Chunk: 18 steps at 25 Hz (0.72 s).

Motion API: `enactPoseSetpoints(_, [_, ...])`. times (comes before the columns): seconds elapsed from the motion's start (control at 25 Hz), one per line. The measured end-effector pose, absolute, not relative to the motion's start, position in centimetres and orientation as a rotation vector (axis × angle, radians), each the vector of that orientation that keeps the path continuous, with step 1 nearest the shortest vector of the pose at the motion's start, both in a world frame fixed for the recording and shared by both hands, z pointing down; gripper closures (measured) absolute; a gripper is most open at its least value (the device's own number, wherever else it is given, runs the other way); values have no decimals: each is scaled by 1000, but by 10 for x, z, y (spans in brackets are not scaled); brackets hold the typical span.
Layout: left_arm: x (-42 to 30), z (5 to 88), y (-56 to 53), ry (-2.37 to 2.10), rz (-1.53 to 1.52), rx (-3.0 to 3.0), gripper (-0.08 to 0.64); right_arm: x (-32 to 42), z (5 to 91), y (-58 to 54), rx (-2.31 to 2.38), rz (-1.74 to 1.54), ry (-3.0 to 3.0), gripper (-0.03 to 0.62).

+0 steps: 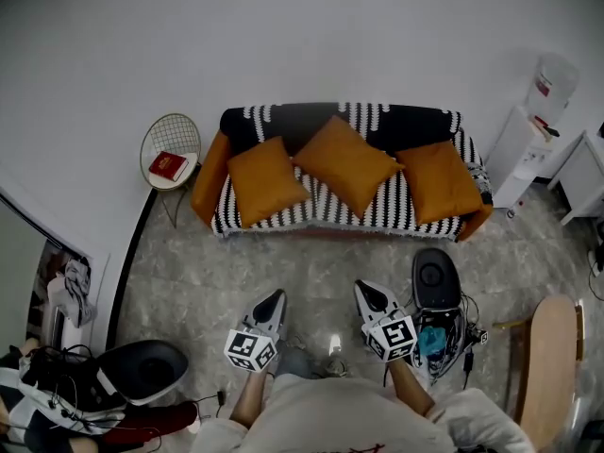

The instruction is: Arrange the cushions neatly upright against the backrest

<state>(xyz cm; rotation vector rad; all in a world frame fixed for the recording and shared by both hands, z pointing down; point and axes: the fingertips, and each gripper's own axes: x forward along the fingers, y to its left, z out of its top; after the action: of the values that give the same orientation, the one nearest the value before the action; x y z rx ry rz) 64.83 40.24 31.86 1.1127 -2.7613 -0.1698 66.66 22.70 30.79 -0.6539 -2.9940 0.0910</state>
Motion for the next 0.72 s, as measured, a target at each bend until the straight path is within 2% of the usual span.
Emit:
enactPoseSetpoints(0.4, [597, 336, 400, -2755, -171, 1096, 520, 619, 318, 223, -662, 92, -2978, 566])
enactPoseSetpoints(0.72, [515, 341, 402, -2748, -186, 1128, 520, 542, 314, 229, -648, 36, -2981, 565])
